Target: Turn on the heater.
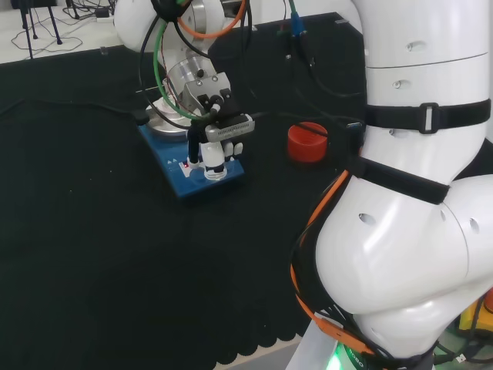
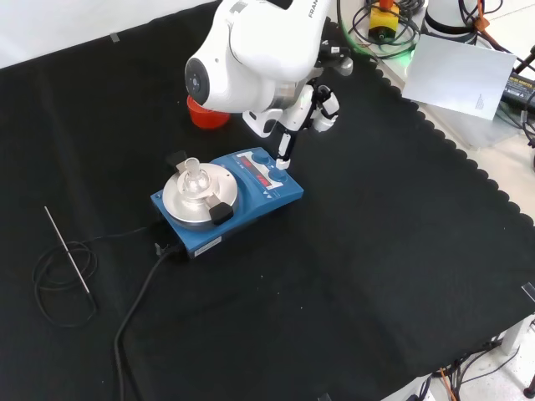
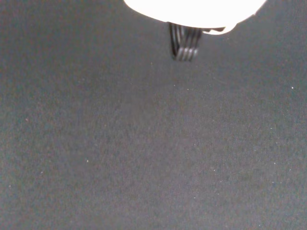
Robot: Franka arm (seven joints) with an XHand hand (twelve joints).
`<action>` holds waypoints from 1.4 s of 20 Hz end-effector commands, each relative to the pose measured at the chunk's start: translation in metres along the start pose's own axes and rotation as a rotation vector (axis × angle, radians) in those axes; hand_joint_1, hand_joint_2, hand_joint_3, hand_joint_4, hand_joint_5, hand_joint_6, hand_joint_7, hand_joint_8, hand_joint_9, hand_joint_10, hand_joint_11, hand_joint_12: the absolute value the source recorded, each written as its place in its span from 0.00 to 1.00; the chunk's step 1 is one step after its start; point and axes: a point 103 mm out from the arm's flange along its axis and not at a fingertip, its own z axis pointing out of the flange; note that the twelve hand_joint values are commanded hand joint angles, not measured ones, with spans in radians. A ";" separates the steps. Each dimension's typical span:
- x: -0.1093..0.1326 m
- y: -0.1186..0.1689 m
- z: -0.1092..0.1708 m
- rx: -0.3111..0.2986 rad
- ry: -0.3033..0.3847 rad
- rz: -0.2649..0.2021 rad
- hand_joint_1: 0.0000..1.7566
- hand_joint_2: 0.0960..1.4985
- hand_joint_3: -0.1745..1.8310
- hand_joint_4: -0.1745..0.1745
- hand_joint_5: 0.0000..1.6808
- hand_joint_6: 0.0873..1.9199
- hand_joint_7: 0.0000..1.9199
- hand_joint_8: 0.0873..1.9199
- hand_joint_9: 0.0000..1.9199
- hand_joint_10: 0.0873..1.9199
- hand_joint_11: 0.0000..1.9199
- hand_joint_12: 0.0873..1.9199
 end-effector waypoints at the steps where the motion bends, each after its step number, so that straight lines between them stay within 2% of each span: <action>1: -0.004 0.005 0.002 0.021 0.003 0.002 0.84 0.37 0.68 0.48 0.07 0.00 0.86 0.85 0.93 0.85 0.89 0.79; 4: -0.002 0.009 0.003 0.026 0.007 0.001 0.84 0.37 0.68 0.48 0.08 0.00 0.86 0.85 0.93 0.85 0.89 0.79; 5: -0.010 0.008 0.004 0.025 0.017 -0.008 0.84 0.37 0.68 0.48 0.08 0.00 0.86 0.85 0.93 0.85 0.89 0.79; 8: -0.015 0.009 0.004 0.024 0.019 -0.015 0.84 0.37 0.68 0.48 0.08 0.00 0.86 0.85 0.93 0.85 0.89 0.79; 18: -0.017 0.012 0.004 0.032 0.020 -0.019 0.84 0.37 0.69 0.48 0.08 0.00 0.87 0.85 0.93 0.85 0.90 0.79; 19: -0.018 0.013 0.004 0.034 0.035 0.004 0.84 0.37 0.69 0.48 0.08 0.00 0.87 0.85 0.93 0.85 0.90 0.79; 24: -0.019 0.015 0.005 0.035 0.022 -0.014 0.84 0.37 0.69 0.48 0.08 0.00 0.87 0.85 0.93 0.85 0.90 0.79; 28: -0.013 0.018 0.004 0.024 0.014 -0.007 0.84 0.37 0.69 0.48 0.08 0.00 0.87 0.85 0.93 0.85 0.90 0.79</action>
